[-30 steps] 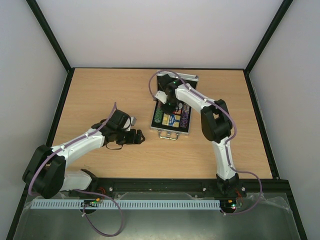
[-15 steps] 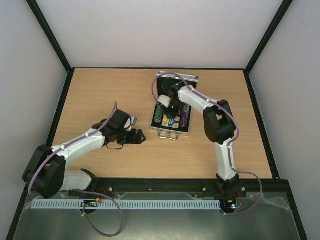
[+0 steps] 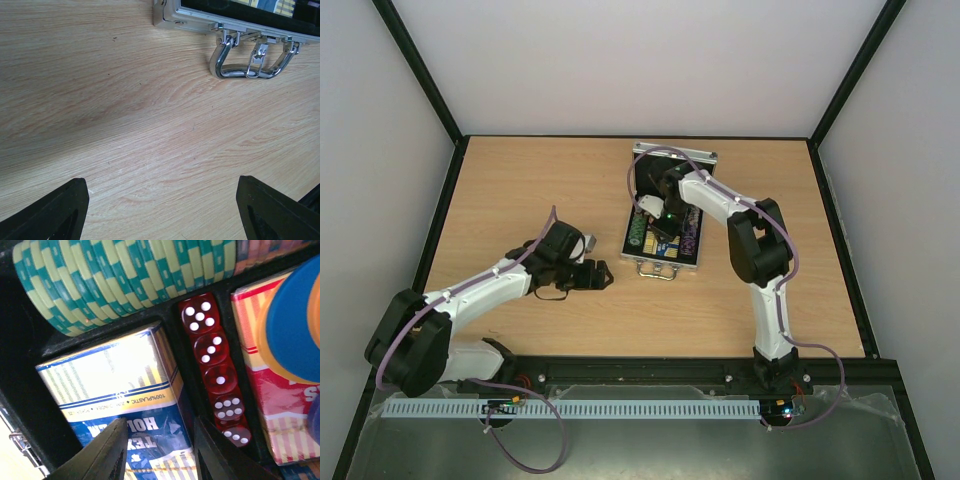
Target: Pack up texas hold em set
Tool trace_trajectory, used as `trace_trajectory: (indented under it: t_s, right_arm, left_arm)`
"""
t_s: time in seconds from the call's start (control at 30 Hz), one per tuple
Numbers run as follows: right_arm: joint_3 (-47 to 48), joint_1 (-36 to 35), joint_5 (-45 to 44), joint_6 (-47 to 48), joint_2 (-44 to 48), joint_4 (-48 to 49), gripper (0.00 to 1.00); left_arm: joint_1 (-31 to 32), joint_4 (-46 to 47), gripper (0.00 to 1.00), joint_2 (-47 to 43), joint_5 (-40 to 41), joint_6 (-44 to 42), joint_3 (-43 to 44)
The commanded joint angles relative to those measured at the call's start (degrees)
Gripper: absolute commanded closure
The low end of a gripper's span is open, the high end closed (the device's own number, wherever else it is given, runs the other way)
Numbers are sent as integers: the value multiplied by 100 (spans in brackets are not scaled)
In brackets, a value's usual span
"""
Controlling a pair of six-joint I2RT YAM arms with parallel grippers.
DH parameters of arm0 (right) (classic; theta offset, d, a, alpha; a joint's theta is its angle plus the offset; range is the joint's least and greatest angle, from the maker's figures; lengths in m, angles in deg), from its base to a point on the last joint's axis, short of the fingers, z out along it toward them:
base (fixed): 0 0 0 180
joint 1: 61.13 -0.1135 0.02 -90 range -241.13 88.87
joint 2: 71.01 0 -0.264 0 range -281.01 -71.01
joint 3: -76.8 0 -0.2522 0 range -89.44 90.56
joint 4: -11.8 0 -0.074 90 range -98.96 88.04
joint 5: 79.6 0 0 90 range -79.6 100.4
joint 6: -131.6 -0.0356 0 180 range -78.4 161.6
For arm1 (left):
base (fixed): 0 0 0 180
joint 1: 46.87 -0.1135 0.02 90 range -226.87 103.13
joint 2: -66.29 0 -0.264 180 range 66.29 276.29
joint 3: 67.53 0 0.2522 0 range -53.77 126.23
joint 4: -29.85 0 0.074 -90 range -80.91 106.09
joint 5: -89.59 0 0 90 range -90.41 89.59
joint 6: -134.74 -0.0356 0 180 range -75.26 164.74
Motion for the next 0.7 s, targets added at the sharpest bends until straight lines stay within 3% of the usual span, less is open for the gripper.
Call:
trace_trajectory:
  t_s: [0.0,0.2,0.47,0.67]
  right_arm:
    - [-33,-47,382,60,-148,-1045,62]
    - [-243,-43,-165,-330,323,-279,47]
    - [-324,-48,-80,-787,1096,18,45]
    - [-1107,-41,419,-1073,2172,408,46]
  left_arm:
    - [54,55,17,27,-25,42,-50]
    - [67,33,17,-33,17,59,-67]
    - [66,-42,17,-125,119,30,-15]
    - [48,-253,12,-24,692,-168,379]
